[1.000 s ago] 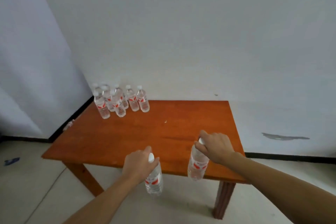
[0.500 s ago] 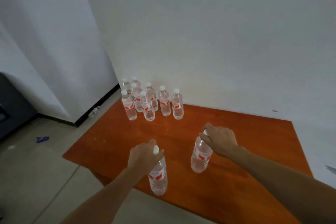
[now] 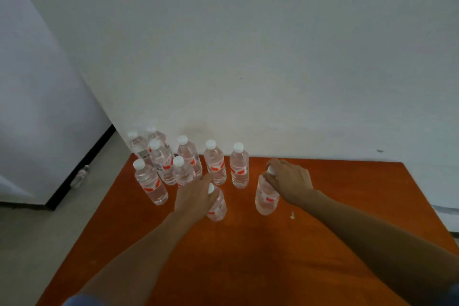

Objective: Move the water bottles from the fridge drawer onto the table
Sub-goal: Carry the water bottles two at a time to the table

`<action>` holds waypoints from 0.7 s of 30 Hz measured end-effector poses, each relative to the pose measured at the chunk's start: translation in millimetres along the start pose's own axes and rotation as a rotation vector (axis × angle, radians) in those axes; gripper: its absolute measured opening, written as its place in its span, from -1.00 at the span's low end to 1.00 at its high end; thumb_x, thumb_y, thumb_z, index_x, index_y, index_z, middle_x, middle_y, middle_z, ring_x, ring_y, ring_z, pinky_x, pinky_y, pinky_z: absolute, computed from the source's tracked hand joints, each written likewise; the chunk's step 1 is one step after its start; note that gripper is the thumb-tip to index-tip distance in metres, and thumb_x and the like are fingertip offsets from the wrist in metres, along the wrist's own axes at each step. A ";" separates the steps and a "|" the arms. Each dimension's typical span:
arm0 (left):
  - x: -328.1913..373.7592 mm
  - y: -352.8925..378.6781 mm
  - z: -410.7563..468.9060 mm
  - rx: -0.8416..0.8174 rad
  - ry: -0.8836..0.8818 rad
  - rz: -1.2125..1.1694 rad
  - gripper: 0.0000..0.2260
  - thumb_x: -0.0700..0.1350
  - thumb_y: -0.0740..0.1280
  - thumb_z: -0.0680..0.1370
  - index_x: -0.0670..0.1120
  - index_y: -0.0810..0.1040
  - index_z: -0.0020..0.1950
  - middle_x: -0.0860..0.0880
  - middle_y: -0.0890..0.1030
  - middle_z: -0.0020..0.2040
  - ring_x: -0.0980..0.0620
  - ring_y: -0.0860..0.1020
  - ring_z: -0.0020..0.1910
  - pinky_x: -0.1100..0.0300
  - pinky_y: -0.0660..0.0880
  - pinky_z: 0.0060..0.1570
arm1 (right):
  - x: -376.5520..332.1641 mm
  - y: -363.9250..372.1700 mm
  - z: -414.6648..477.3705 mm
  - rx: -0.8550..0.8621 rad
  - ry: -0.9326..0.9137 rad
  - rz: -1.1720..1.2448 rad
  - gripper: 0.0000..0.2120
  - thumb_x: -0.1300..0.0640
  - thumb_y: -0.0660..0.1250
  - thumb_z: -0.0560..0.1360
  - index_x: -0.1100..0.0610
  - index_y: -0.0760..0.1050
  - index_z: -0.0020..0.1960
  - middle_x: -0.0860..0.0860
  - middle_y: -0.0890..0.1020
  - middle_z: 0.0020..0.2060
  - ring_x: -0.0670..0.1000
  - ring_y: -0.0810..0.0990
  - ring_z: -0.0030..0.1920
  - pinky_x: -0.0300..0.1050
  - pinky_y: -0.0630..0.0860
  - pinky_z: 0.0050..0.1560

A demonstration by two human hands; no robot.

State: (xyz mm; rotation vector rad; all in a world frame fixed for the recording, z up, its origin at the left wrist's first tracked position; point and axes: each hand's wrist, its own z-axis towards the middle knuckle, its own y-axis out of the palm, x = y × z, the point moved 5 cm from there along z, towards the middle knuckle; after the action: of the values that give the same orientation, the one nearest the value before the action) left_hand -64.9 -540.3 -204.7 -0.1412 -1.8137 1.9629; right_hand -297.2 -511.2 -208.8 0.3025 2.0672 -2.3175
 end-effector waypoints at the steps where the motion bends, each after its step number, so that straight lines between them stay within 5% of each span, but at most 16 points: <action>1: -2.6 3.7 13.3 -0.006 0.007 -0.001 -0.69 0.12 0.21 0.59 -0.04 0.44 0.23 -0.01 0.61 0.12 0.00 0.60 0.03 0.14 0.51 -0.05 | 1.2 3.4 12.6 -0.003 0.004 0.001 -0.69 -0.19 0.13 0.59 -0.03 0.38 0.20 -0.05 0.59 0.06 -0.02 0.59 -0.13 -0.21 0.40 -0.28; 8: -16.2 31.2 82.4 -0.039 0.032 -0.036 -0.71 0.11 0.22 0.59 -0.03 0.44 0.20 -0.01 0.63 0.06 0.01 0.59 -0.03 0.19 0.45 -0.15 | 8.4 41.0 73.3 -0.034 0.019 0.057 -0.68 -0.20 0.16 0.57 -0.02 0.37 0.20 -0.03 0.61 0.05 -0.03 0.60 -0.12 -0.19 0.52 -0.20; 15: -24.7 58.9 108.2 -0.060 0.086 -0.036 -0.65 0.09 0.17 0.60 -0.04 0.35 0.32 -0.02 0.60 0.06 0.00 0.59 -0.09 0.21 0.36 -0.30 | 3.1 55.4 79.1 0.008 0.072 0.085 -0.68 -0.19 0.16 0.58 -0.02 0.37 0.20 -0.05 0.58 0.08 -0.04 0.58 -0.17 -0.21 0.42 -0.30; 21: -33.7 56.5 114.1 -0.144 0.234 -0.034 -0.55 0.16 0.14 0.59 -0.02 0.25 0.41 0.01 0.57 0.16 0.04 0.60 -0.06 0.18 0.52 -0.24 | -10.2 57.7 67.5 -0.049 0.231 0.097 -0.46 -0.11 0.20 0.58 -0.02 0.11 0.49 0.06 0.45 0.32 0.09 0.61 0.03 -0.14 0.46 -0.19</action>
State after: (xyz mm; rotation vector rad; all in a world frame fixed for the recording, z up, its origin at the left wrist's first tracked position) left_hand -92.8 -659.6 -252.7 -0.3676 -1.7882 1.7126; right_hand -287.6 -585.9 -256.9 0.6828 2.1482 -2.2661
